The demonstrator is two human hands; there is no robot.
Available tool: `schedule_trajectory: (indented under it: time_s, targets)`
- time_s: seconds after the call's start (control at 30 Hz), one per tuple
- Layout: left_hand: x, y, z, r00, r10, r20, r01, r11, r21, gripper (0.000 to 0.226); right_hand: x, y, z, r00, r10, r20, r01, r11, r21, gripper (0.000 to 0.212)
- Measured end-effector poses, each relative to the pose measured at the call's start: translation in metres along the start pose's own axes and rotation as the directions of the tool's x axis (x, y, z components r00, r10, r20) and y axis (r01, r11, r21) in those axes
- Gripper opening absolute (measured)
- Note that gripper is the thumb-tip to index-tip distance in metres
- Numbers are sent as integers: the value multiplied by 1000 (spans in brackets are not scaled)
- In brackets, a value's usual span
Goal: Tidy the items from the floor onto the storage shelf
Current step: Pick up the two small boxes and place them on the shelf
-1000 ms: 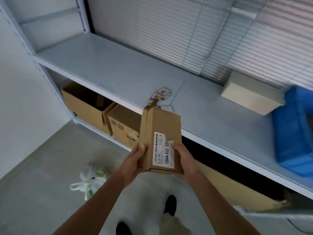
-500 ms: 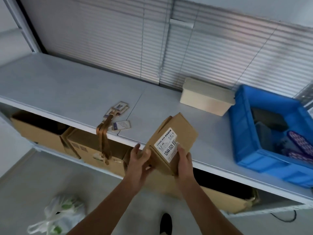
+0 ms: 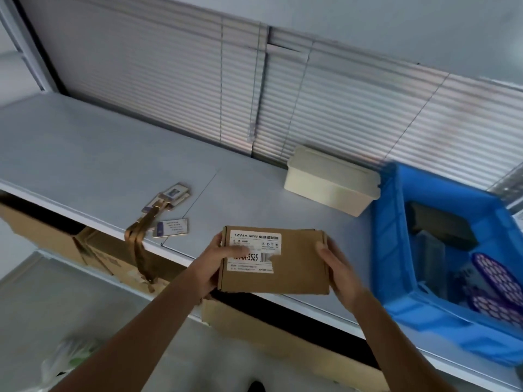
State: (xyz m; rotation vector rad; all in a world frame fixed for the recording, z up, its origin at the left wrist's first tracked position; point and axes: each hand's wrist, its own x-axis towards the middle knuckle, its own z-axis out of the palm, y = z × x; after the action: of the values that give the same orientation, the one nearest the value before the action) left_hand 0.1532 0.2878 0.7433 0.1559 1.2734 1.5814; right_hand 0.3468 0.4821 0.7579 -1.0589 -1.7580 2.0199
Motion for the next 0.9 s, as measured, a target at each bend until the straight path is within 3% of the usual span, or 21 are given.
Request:
schedule_trajectory:
  time_s: [0.03,0.1,0.27,0.33,0.43,0.57,0.73,0.83,0.9]
  targets:
    - [-1,6,4,999,-7,37,7,1000,-2,50,0,0,2,997,27,69,-28,1000,13,98]
    - [2,11,10,998,-41,49,43,999,-29,35,1,9,8,998,53,43,-56,997,62,84]
    - [35,8,15,973,-222,-58,224,974,26,48,13,13,10,978,123,-171,-75,962,262,39]
    - [48,0,22,968,-221,-123,236,963,127,52,24,12,1,966,150,-211,-84,952,294,35]
    - [66,-7,41,969,-111,-221,161,962,222,40,46,13,-14,927,236,-290,-149,945,291,43]
    - [101,-18,62,961,-67,-268,176,897,406,48,67,14,-34,882,350,-315,-264,921,285,30]
    - [118,-26,73,976,15,-219,104,848,519,33,80,26,-59,852,382,-359,-338,923,182,49]
    - [112,-40,59,985,55,-161,43,836,547,75,66,40,-71,902,268,-339,-270,962,44,61]
    - [104,-54,48,988,79,-130,10,820,572,99,53,57,-75,939,176,-297,-222,967,-129,90]
